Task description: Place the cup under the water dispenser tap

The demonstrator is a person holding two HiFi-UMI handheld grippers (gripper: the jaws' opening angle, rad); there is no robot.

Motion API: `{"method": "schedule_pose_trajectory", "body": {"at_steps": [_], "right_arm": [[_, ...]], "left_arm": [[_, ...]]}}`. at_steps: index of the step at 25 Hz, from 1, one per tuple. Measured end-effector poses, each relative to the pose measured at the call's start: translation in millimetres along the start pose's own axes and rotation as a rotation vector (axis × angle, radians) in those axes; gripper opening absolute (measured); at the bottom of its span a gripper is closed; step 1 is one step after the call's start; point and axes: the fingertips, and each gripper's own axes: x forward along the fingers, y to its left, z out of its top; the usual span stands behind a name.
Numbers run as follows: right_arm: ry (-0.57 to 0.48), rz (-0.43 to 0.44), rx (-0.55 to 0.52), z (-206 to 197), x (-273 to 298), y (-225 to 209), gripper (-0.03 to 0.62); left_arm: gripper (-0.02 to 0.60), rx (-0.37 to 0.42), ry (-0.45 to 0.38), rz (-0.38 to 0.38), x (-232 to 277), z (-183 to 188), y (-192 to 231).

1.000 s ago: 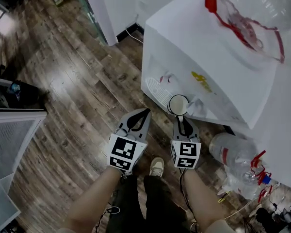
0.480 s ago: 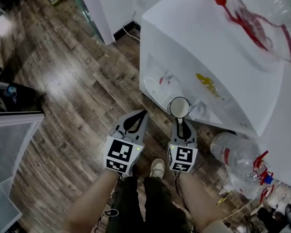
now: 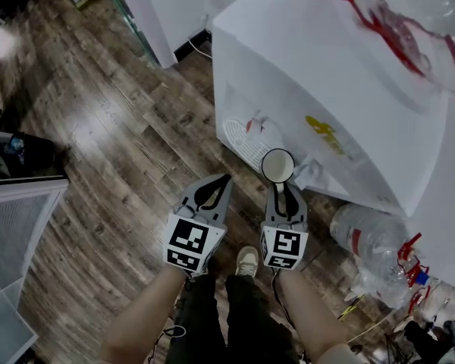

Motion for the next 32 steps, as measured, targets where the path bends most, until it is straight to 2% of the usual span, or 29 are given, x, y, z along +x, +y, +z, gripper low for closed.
{"method": "schedule_pose_trajectory", "body": {"at_steps": [22,27,32], "right_arm": [[-0.004,0.02,0.038,-4,2,-9,0.152],[0.004,0.053,0.033,-1,2,1,0.192],[0.01,0.038,0.04,2,-1,2,0.21]], "left_arm": [[0.006,-0.015,0.046,-0.045,8,-14,-12],[0.006,-0.022,0.05,-0.048,7,-13,-13],[0.006,-0.032,0.057,-0.046,6,-13,-12]]}}
